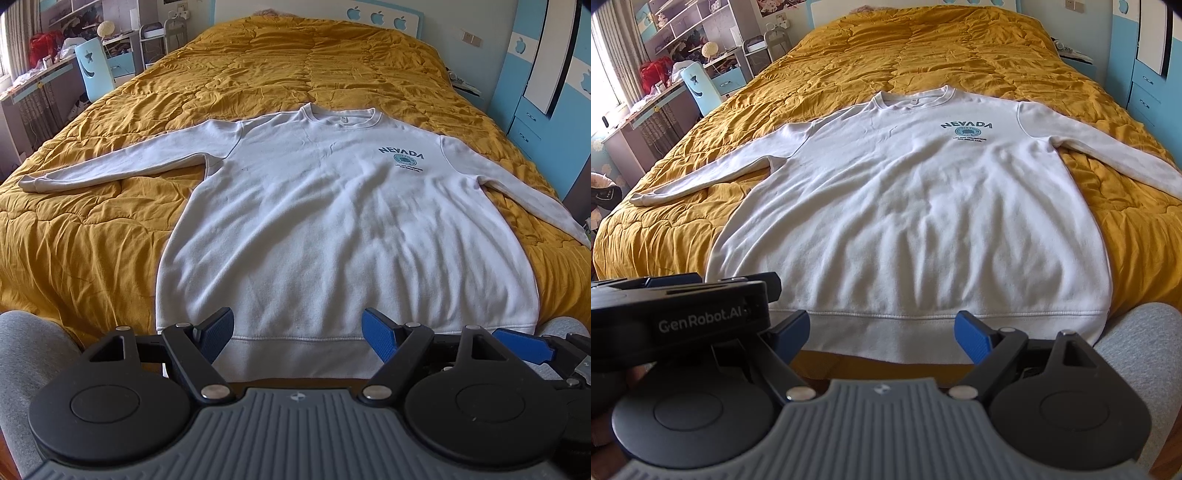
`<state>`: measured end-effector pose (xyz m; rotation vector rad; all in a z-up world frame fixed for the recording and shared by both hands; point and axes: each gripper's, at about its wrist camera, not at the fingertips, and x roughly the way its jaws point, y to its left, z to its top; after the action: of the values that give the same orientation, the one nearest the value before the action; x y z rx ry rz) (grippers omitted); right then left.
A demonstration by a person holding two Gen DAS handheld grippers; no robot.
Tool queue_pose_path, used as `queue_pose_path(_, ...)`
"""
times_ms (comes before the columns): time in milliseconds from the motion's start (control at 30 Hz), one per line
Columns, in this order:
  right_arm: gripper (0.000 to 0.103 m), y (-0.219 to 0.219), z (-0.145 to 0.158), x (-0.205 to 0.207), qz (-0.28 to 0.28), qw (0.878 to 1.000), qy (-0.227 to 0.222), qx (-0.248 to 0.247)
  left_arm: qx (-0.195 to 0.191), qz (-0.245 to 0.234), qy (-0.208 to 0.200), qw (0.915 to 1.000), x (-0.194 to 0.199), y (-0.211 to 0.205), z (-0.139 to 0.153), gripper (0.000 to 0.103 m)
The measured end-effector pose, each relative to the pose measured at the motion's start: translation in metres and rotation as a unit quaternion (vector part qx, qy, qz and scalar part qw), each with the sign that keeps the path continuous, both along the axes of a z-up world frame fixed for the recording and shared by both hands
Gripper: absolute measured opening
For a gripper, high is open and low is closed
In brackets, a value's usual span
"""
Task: Fold small clothes
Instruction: 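Grasp a sweatshirt sleeve with the left gripper and fold it across the body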
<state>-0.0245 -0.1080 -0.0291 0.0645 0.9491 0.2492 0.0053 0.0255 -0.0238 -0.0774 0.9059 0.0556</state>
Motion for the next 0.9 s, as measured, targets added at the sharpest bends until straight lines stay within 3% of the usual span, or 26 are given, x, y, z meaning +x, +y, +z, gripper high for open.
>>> queue_pose_path(200, 0.082, 0.006, -0.011, 0.010, -0.003, 0.999, -0.027, 0.033, -0.023, -0.025, -0.021, 0.9992, 0.009, 0.024, -0.003, 0.089)
queue_pose_path(267, 0.082, 0.004, -0.014, 0.014, -0.014, 0.998, -0.046, 0.033, -0.039, -0.013, -0.009, 0.9991, 0.017, 0.039, -0.005, 0.079)
queue_pose_path(367, 0.082, -0.007, -0.016, 0.018, -0.037, 0.993, -0.090, 0.063, -0.085, 0.022, -0.025, 0.9958, 0.029, 0.078, -0.008, 0.078)
queue_pose_path(500, 0.082, -0.017, -0.022, 0.025, -0.063, 0.986, -0.125, 0.091, -0.113, 0.100, -0.076, 0.9856, 0.040, 0.140, -0.010, 0.077)
queue_pose_path(667, 0.082, -0.016, -0.024, 0.044, -0.059, 0.985, -0.149, 0.068, -0.064, 0.168, -0.143, 0.9731, 0.054, 0.207, -0.009, 0.077)
queue_pose_path(767, 0.082, -0.016, -0.022, 0.057, -0.058, 0.983, -0.163, 0.063, -0.051, 0.202, -0.156, 0.9656, 0.069, 0.248, -0.013, 0.077)
queue_pose_path(900, 0.082, -0.019, -0.024, 0.081, -0.082, 0.981, -0.156, 0.076, -0.077, 0.281, -0.134, 0.9472, 0.101, 0.325, -0.032, 0.077)
